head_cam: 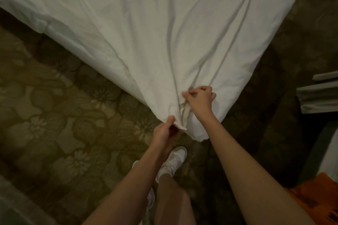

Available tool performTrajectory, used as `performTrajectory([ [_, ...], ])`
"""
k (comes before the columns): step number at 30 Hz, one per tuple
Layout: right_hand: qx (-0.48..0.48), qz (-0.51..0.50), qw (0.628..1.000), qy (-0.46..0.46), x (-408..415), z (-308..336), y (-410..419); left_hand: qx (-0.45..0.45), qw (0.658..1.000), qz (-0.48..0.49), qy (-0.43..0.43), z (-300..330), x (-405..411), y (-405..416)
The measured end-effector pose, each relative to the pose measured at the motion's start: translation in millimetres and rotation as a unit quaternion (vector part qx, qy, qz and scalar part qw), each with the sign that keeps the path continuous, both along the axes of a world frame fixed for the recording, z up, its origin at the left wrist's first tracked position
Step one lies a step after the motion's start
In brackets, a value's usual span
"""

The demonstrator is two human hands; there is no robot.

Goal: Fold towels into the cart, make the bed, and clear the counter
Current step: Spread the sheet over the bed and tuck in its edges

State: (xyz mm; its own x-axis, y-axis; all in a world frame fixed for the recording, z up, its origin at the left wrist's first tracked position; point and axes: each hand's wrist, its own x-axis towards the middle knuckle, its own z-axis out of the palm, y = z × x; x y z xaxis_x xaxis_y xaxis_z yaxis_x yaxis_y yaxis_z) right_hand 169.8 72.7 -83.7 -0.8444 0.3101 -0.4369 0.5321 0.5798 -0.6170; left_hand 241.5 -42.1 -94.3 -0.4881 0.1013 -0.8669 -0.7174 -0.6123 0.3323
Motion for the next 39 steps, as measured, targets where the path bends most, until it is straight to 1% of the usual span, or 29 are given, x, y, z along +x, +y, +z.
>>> performTrajectory([
  [2, -0.007, -0.001, 1.000, -0.007, -1, 2, -2, -0.026, 0.999, -0.028, 0.019, 2, -2, 2],
  [5, -0.029, -0.053, 0.998, 0.002, 15, 5, 16, -0.046, 0.995, -0.080, 0.047, 7, -5, 4],
  [6, -0.029, -0.068, 0.997, 0.004, 24, 5, 25, -0.062, 0.992, -0.094, 0.056, 7, -4, 6],
  [8, -0.025, -0.081, 0.996, -0.003, 40, 1, 39, -0.127, 0.983, -0.115, 0.063, 7, -1, 9],
  [10, -0.028, -0.091, 0.995, -0.012, 50, -4, 44, -0.187, 0.975, -0.111, 0.056, 4, 4, 10],
  [12, -0.034, -0.104, 0.994, -0.009, 53, -7, 46, -0.199, 0.974, -0.095, 0.052, 0, 14, 5],
  [14, -0.019, -0.103, 0.994, 0.005, 53, -9, 47, -0.197, 0.974, -0.095, 0.049, -1, 24, 1],
  [18, 0.006, -0.078, 0.997, 0.003, 57, -19, 43, -0.145, 0.988, -0.036, -0.046, -11, 32, 0],
  [20, 0.017, -0.070, 0.997, 0.011, 55, -22, 40, -0.157, 0.985, -0.008, -0.074, -11, 28, 4],
  [21, 0.019, -0.066, 0.998, 0.015, 54, -23, 39, -0.176, 0.980, 0.012, -0.090, -10, 25, 5],
  [23, 0.007, -0.060, 0.998, 0.022, 53, -21, 41, -0.261, 0.958, 0.032, -0.114, 2, 22, 8],
  [24, 0.003, -0.055, 0.998, 0.028, 53, -20, 40, -0.318, 0.941, 0.020, -0.109, 9, 21, 8],
  [25, 0.008, -0.046, 0.998, 0.036, 53, -18, 44, -0.375, 0.924, -0.006, -0.079, 16, 19, 10],
  [26, 0.022, -0.026, 0.998, 0.046, 52, -16, 48, -0.426, 0.903, -0.040, -0.024, 21, 15, 13],
  [28, 0.056, 0.016, 0.997, 0.056, 47, -9, 60, -0.498, 0.857, -0.101, 0.090, 30, 3, 21],
  [30, 0.088, 0.055, 0.993, 0.061, 36, -3, 79, -0.532, 0.812, -0.168, 0.174, 35, -18, 35],
  [32, 0.124, 0.097, 0.985, 0.068, 22, 2, 102, -0.553, 0.770, -0.228, 0.223, 39, -43, 56],
  [34, 0.148, 0.120, 0.980, 0.065, 6, 7, 130, -0.577, 0.739, -0.252, 0.241, 45, -66, 82],
  [36, 0.159, 0.138, 0.976, 0.058, -9, 15, 161, -0.597, 0.716, -0.271, 0.240, 51, -84, 112],
  [38, 0.161, 0.160, 0.973, 0.047, -29, 27, 199, -0.610, 0.700, -0.286, 0.236, 56, -102, 151],
  [39, 0.167, 0.172, 0.970, 0.039, -41, 34, 219, -0.612, 0.699, -0.290, 0.230, 58, -112, 172],
])
